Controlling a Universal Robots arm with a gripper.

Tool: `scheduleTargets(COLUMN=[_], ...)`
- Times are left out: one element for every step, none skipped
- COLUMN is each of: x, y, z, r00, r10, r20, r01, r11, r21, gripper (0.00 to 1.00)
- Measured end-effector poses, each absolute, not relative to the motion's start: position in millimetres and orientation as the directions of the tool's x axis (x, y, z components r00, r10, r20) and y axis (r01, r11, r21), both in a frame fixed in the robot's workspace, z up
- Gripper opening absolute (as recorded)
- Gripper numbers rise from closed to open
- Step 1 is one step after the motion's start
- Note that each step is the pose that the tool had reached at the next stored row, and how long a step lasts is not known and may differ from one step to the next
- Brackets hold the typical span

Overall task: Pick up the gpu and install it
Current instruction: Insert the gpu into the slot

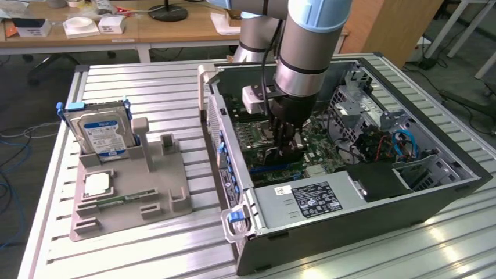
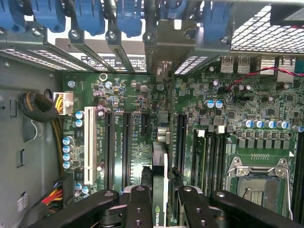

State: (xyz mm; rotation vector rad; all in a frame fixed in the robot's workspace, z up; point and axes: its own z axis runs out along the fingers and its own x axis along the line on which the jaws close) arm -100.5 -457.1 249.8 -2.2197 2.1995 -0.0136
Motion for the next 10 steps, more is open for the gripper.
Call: scheduleTargets(x=[-100.5,-100.5,-100.5,-100.5,-100.5,-100.5,-100.5,-100.5,-100.6,-101.1], y=[-457.1,-457.1,-457.1,-457.1,-457.1,-457.1,-457.1,-457.1,-457.1,-457.0], z=[249.9,249.9,249.8,249.8,249.8,249.9,249.9,249.9,250.4,252.3], r00=[0.009,0.009,0.009,0.009,0.009,0.009,0.009,0.009,0.009,0.009], r10=[-1.000,-1.000,-1.000,-1.000,-1.000,-1.000,-1.000,-1.000,-1.000,-1.000], r20=[-0.006,-0.006,-0.006,-0.006,-0.006,-0.005,-0.005,-0.006,-0.006,-0.007], r01=[-1.000,-1.000,-1.000,-1.000,-1.000,-1.000,-1.000,-1.000,-1.000,-1.000], r11=[-0.009,-0.009,-0.009,-0.009,-0.009,-0.009,-0.009,-0.009,-0.009,-0.009], r21=[-0.018,-0.018,-0.018,-0.018,-0.018,-0.018,-0.018,-0.018,-0.018,-0.018], gripper=[0.26,0.26,0.26,0.26,0.26,0.26,0.26,0.26,0.26,0.26])
